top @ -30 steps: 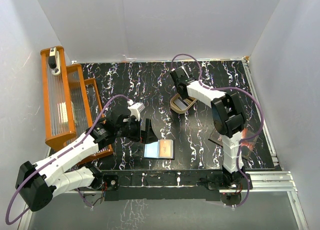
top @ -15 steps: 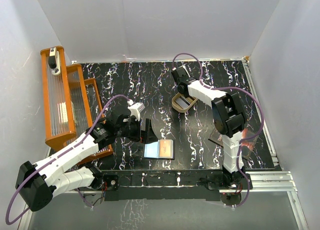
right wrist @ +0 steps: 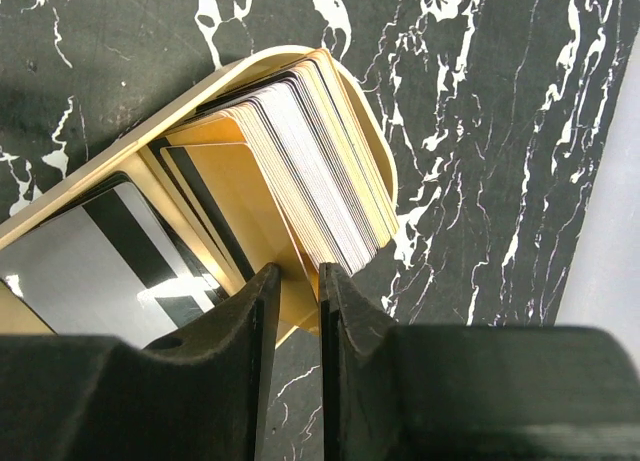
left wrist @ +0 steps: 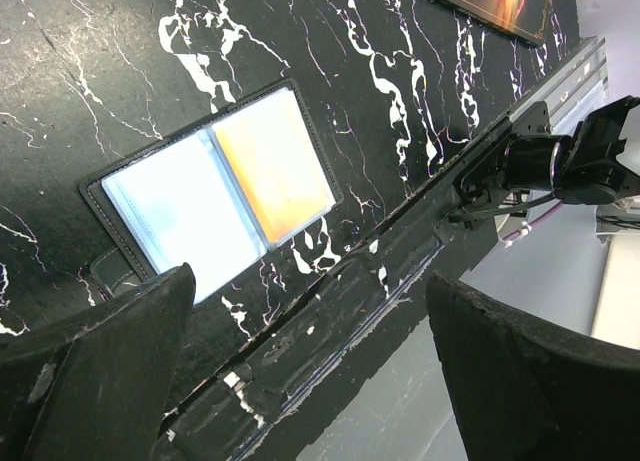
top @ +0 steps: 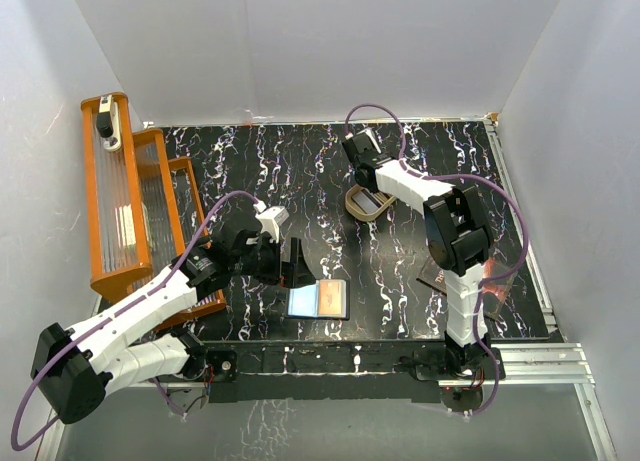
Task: Put the credit cards into the card holder
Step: Pick up the credit card from the storage box.
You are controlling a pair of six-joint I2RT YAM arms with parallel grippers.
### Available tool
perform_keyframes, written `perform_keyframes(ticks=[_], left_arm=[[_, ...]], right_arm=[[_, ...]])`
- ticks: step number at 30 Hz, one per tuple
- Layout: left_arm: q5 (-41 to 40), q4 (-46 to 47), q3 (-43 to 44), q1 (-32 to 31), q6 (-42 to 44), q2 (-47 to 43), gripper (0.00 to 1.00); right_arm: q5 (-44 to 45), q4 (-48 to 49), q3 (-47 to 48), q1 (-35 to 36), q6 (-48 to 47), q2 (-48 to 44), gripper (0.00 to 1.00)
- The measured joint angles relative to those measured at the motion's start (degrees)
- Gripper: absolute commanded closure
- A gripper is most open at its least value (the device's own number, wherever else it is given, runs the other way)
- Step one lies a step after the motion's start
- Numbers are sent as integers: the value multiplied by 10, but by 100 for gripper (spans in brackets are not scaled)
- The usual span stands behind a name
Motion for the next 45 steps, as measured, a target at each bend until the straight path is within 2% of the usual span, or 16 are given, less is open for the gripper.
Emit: perform_keyframes(ticks=[13,18,31,40,45], left_arm=[[0,-10,4,0,-6,-2,1],[2,-10,4,0,-10,-2,1],[-42,-41,4,0,-22,-3,2],[-100,-105,23,0,-11,52,31],[-106,-114,23,0,-16,71,38]], right_arm=[[11,-11,16,0,0,0,85],[8,-14,16,0,-1,0,99],[-96,-68,16,-3,33,-59,100],[-200,-115,-12,-3,116,-157,100],[-280,-122,-76,-3,169,-247,100]])
